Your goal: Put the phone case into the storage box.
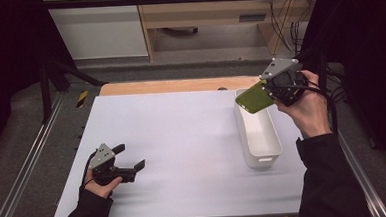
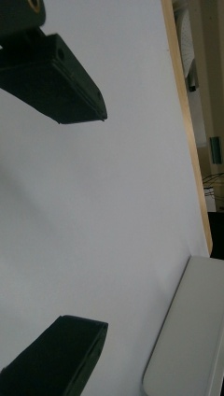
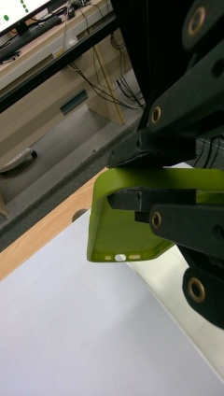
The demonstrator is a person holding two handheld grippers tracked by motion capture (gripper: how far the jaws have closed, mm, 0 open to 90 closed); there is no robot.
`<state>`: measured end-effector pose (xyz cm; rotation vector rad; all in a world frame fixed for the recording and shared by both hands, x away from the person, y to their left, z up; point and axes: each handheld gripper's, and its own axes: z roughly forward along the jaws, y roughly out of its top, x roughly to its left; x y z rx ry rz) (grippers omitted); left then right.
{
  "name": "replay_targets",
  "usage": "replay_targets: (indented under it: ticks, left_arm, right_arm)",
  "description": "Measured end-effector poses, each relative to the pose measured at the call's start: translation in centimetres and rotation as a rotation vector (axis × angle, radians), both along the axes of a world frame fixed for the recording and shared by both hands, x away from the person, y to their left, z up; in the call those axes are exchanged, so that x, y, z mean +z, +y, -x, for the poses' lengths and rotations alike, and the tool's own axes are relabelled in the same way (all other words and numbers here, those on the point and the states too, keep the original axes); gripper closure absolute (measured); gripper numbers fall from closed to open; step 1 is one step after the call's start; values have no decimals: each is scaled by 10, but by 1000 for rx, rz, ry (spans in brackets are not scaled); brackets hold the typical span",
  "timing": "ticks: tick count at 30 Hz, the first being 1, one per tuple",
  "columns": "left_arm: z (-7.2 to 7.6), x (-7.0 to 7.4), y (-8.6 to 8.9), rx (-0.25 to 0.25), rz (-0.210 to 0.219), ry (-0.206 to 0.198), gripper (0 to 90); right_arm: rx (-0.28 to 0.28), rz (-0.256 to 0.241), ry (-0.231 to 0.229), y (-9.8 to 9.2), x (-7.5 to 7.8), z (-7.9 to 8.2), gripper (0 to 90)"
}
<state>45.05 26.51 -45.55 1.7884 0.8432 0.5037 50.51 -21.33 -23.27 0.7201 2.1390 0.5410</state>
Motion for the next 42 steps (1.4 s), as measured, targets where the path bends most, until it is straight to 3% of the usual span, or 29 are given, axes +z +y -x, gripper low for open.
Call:
replay_targets:
  ticks: [15, 21, 34, 42]
  left_arm:
    - [-1, -1, -1, -8, -4, 4, 10]
    - [-2, -3, -1, -9, -6, 11, 10]
    - [-2, -4, -2, -14, -4, 14, 10]
    - [-3, -4, -1, -12, -3, 15, 10]
  right_arm:
    - [-26, 76, 8, 0, -5, -15, 795]
    - [-19, 127, 14, -1, -8, -24, 795]
    - [29, 171, 33, 0, -15, -43, 793]
    - [32, 208, 57, 2, -21, -59, 793]
